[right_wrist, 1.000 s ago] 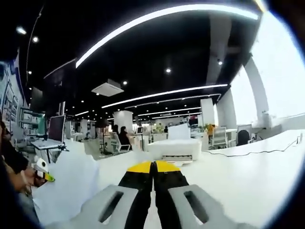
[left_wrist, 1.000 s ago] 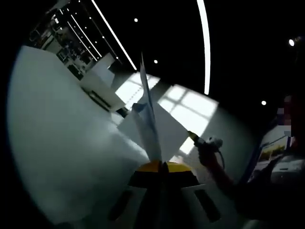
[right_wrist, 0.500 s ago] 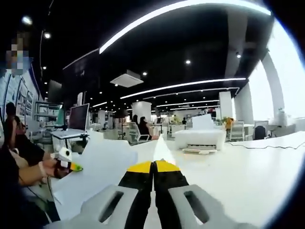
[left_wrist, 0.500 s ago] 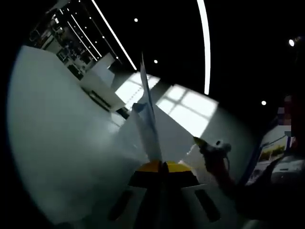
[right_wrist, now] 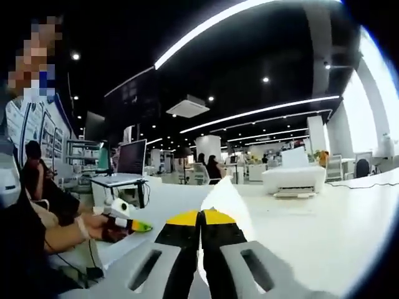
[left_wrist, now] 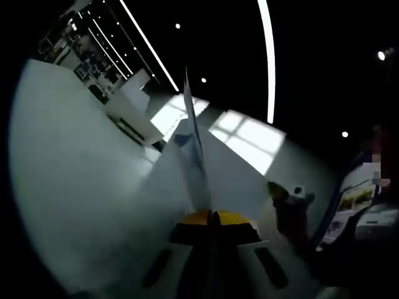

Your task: Organize the stack of printing papers by aligning and flattening the scattered papers on the table

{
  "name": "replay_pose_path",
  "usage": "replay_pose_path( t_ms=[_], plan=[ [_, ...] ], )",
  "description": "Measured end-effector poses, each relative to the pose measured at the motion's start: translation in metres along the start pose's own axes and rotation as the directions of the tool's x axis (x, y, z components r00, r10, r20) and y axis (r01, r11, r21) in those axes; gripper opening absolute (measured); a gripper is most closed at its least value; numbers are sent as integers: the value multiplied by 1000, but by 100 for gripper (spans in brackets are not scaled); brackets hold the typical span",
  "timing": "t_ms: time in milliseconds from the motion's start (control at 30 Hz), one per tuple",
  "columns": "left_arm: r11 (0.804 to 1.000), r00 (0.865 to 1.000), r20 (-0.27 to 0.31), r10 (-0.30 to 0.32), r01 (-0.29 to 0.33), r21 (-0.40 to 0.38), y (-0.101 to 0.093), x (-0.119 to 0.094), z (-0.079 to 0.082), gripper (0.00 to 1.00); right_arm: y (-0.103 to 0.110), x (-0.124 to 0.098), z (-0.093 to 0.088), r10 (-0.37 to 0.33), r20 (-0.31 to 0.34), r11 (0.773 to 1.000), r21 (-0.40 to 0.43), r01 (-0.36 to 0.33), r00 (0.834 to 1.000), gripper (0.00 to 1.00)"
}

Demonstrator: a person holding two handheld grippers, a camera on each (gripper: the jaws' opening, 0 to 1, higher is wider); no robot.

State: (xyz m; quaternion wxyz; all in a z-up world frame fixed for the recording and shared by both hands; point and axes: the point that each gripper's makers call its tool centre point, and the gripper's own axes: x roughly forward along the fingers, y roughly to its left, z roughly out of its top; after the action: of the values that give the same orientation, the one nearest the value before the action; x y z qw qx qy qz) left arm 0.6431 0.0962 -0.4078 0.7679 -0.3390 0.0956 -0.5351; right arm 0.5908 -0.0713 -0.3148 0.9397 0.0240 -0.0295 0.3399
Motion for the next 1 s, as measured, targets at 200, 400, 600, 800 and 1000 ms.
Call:
replay_pose_path(
  t_ms=[200,400,600,800,1000],
  plan=[
    [1000,1000,0,1,-1,-4,0,1,-1,6,26,14,-29,29,-14,999,-16,-29,999,0],
    [1000,1000,-2,0,0,-5,-1,1,-1,6,39,23,-44,50,-26,999,-12,-50,998,0],
    [1000,1000,-2,0,0,-5,-1,1,-1,6,55,33,-62,66,-61,995,-66,-70,996,0],
    [1000,1000,-3,2,-2,-9,-2,0,-1,6,68,42,-82,75,-93,991,-104,-84,993,0],
    [1000,1000,-3,0,0,-13,-1,0,-1,6,83,47,-97,107,-124,987,-109,-121,986,0]
  ],
)
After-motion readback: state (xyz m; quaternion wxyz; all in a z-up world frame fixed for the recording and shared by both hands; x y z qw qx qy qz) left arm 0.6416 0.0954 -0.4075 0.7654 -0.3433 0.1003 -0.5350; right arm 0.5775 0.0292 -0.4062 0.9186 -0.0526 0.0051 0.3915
